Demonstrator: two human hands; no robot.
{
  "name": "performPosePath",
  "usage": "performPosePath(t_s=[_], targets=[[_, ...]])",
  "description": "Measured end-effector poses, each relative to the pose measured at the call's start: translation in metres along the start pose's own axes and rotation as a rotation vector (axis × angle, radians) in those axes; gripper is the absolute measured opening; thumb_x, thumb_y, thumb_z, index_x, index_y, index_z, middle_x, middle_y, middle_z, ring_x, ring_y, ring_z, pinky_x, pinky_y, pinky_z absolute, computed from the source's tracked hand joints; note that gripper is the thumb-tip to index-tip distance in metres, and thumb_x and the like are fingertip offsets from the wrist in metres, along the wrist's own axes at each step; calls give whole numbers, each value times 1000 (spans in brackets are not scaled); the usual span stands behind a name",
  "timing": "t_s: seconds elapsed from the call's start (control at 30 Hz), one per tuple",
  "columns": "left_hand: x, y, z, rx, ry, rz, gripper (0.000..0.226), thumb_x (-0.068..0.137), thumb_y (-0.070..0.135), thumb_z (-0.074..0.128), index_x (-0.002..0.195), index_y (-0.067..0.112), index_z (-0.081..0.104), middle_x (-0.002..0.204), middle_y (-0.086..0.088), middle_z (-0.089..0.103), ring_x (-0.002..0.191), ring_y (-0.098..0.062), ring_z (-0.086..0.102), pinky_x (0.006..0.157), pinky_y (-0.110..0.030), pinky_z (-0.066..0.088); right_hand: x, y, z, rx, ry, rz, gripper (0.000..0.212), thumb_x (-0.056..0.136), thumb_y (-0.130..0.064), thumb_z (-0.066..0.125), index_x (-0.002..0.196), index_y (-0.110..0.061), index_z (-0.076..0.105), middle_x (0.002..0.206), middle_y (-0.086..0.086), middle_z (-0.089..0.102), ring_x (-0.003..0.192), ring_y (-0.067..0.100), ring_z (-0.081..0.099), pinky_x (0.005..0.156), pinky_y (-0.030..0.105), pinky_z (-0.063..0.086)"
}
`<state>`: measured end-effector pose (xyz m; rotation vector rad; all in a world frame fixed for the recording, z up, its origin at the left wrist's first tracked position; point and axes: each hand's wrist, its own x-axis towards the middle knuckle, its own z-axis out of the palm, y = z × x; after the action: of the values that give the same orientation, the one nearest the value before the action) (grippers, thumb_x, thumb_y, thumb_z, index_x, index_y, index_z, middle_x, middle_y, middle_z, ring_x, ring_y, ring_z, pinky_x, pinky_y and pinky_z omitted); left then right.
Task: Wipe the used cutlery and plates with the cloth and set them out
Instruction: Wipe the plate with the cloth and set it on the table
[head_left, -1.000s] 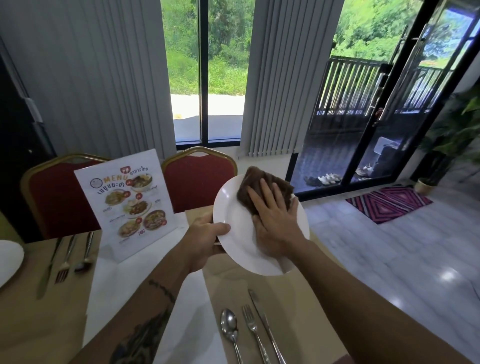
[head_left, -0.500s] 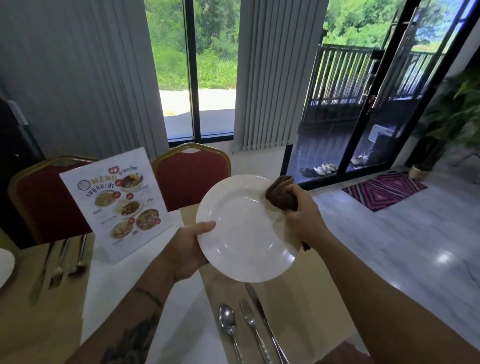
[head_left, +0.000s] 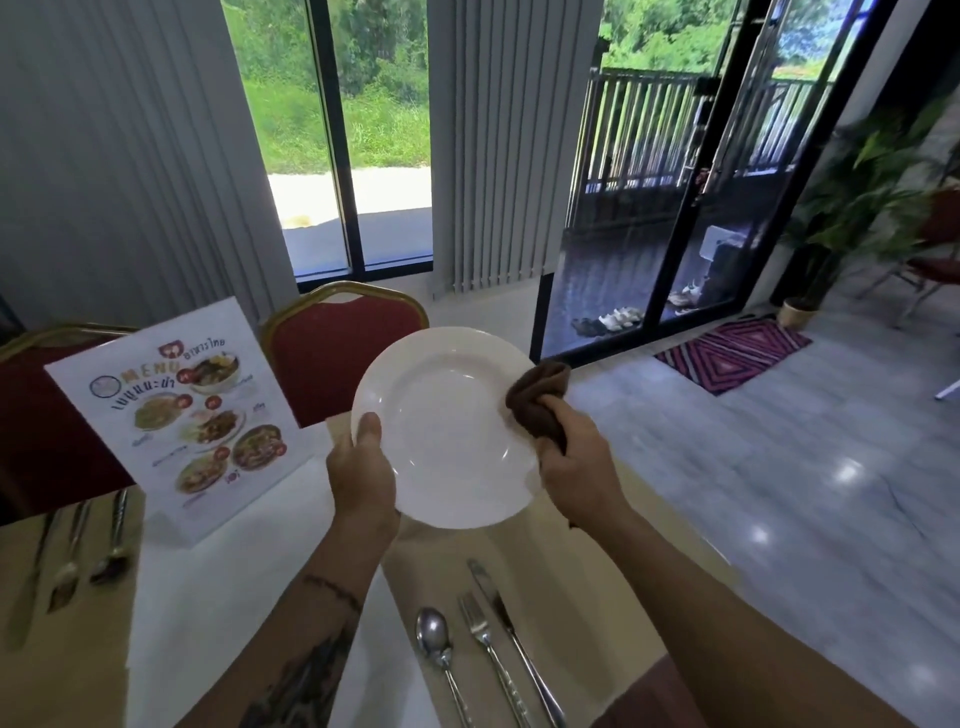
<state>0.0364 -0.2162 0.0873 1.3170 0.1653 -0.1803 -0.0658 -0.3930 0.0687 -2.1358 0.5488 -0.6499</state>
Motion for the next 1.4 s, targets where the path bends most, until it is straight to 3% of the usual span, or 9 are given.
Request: performPosePath(t_s=[0.2, 0.33, 0.43, 0.63, 0.7, 0.8, 0.97, 1.17, 1.4], targets=[[0, -10, -10, -90, -21, -53, 26, 104, 31, 43, 126, 23, 54, 101, 1, 64, 97, -25, 62, 80, -39, 53, -7, -4, -2, 171, -33, 176, 50, 83, 1, 55, 125, -24, 65, 102, 1, 70, 87, 22, 66, 81, 47, 58], [-1, -11, -5, -165, -74, -230, 30, 103, 28, 48, 130, 18, 52, 108, -7, 66, 98, -28, 64, 75, -42, 56, 5, -21, 4, -552, -44, 68, 52, 80, -14, 55, 129, -31, 57, 123, 7, 57, 114, 31, 54, 101, 45, 42], [-7, -7, -2, -171, -154, -325, 26, 103, 22, 51, 127, 14, 53, 106, -9, 66, 97, -29, 64, 79, -46, 56, 5, -28, 21, -757, -24, -78, 56, 77, -18, 59, 132, -29, 56, 142, 10, 52, 134, 34, 44, 115, 50, 28], [-7, -5, -10, -120, -269, -342, 18, 103, 11, 45, 116, 7, 57, 102, -15, 66, 94, -32, 64, 90, -51, 52, -23, -32, 53, -182, -343, -232, 59, 91, -4, 55, 147, -22, 51, 154, 1, 48, 143, 21, 40, 120, 35, 33], [0, -6, -19, -137, -274, -294, 24, 104, 8, 41, 122, 8, 57, 111, -16, 66, 98, -32, 64, 84, -46, 54, -31, -24, 48, -184, -386, -310, 56, 88, -4, 49, 140, -22, 60, 149, -2, 55, 139, 16, 46, 116, 27, 33], [6, -9, -30, -118, -236, -260, 32, 103, 5, 42, 133, 10, 53, 118, -13, 65, 99, -29, 65, 73, -40, 56, -27, -6, 31, -296, -313, -372, 57, 73, -5, 48, 121, -18, 74, 130, 0, 70, 124, 16, 57, 111, 33, 41], [-2, -18, -30, -57, -246, -274, 30, 101, 4, 45, 129, 13, 54, 111, -8, 66, 103, -29, 64, 72, -39, 58, 0, 7, 25, -540, -193, -262, 43, 77, -16, 50, 111, -20, 76, 115, 0, 73, 114, 22, 61, 108, 42, 42], [-12, -32, -17, 11, -318, -329, 17, 98, 2, 50, 110, 7, 62, 100, -13, 72, 92, -32, 70, 65, -36, 59, 3, -14, 53, -320, -303, -223, 59, 83, -21, 56, 142, -20, 57, 148, 1, 54, 139, 23, 44, 119, 46, 33], [-5, -54, -2, -38, -244, -383, 29, 99, 0, 47, 125, 6, 57, 108, -15, 67, 97, -33, 65, 72, -41, 56, -33, 13, 17, -370, -400, -197, 46, 85, -7, 53, 127, -15, 70, 137, 4, 64, 131, 22, 53, 113, 39, 42]])
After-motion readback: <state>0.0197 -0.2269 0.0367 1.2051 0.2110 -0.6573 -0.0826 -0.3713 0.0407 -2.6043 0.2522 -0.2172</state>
